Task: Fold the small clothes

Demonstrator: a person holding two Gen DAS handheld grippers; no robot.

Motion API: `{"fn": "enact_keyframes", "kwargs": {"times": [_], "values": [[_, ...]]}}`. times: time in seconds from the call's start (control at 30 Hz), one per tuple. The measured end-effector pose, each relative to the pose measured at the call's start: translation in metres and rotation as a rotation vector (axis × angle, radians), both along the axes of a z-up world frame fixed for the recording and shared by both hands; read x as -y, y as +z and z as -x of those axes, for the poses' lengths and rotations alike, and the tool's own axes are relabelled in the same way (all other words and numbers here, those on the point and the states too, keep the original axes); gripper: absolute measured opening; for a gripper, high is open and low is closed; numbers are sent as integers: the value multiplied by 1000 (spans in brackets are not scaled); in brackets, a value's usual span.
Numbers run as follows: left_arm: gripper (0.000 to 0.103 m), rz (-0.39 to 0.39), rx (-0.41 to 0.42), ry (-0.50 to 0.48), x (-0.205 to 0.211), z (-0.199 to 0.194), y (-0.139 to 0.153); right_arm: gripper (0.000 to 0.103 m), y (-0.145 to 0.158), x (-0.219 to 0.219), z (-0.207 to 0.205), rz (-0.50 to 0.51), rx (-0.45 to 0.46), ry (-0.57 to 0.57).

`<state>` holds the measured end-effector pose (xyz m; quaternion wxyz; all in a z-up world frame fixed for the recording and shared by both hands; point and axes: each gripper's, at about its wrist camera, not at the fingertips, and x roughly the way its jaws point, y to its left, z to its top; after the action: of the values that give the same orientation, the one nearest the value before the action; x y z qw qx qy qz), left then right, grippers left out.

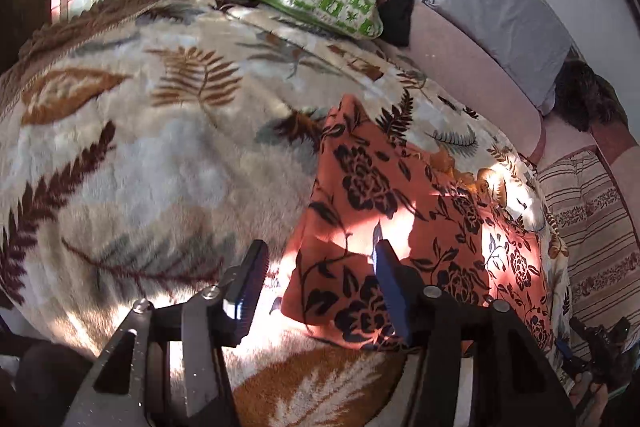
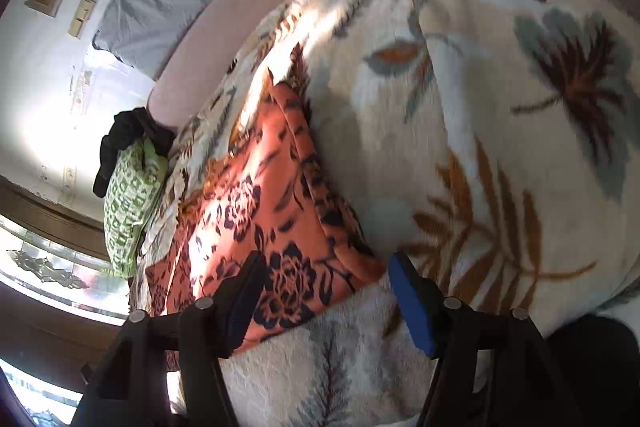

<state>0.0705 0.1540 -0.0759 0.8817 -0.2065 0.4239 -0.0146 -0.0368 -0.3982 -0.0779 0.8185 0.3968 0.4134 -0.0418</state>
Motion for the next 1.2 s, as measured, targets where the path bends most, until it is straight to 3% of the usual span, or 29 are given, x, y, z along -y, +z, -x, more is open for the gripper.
{"fn": "enact_keyframes", "kwargs": {"times": [0.13,0.2,0.3,0.4,0.43,0.47,0.5,0.53,0.57,0.63,0.7,0.77,0.83,0.87,0.9,0.93,0.97,1.03,1.07,1.1,1.2], "values": [[64,-112,30,-159,18,-65,4,68,20,8,-49,38,61,99],[64,-171,-8,-231,27,-97,-8,68,24,8,-86,95,63,144],[63,-201,-84,-260,32,-132,-29,68,12,10,-144,162,18,219],[63,-198,-86,-233,31,-145,-38,65,-9,8,-188,244,-54,282],[55,-196,-78,-235,31,-146,-39,63,-15,3,-197,276,-66,303],[19,-211,-78,-240,32,-148,-41,40,-21,-5,-206,294,-80,342],[3,-247,-92,-238,34,-151,-42,18,-26,-14,-214,320,-113,382],[4,-248,-80,-243,34,-152,-40,17,-26,-22,-218,376,-120,399],[4,-255,-51,-237,34,-149,-35,8,-19,-31,-218,432,-102,417],[4,-282,7,-211,34,-143,-24,7,4,-43,-213,521,-32,412],[4,-276,4,-185,33,-145,-29,7,16,-44,-212,575,1,379],[7,-280,-91,-180,33,-159,-56,10,0,-32,-222,592,-41,315],[9,-279,-74,-171,31,-159,-58,17,-35,-16,-234,496,-148,316],[14,-265,-61,-166,30,-155,-51,17,-43,-8,-230,433,-166,309],[23,-249,-45,-154,27,-151,-43,19,-37,-3,-220,420,-133,270],[48,-241,-28,-141,24,-144,-34,22,-26,1,-208,420,-94,238],[58,-244,-6,-128,23,-137,-24,29,-14,3,-196,421,-68,211],[58,-249,64,-138,25,-115,-2,42,12,3,-168,393,-9,190],[59,-245,87,-155,27,-103,8,58,24,-1,-155,362,20,207],[61,-234,102,-173,29,-90,16,67,35,-6,-140,329,52,221],[73,-203,140,-192,39,-47,31,73,51,-24,-94,137,134,268]]}}
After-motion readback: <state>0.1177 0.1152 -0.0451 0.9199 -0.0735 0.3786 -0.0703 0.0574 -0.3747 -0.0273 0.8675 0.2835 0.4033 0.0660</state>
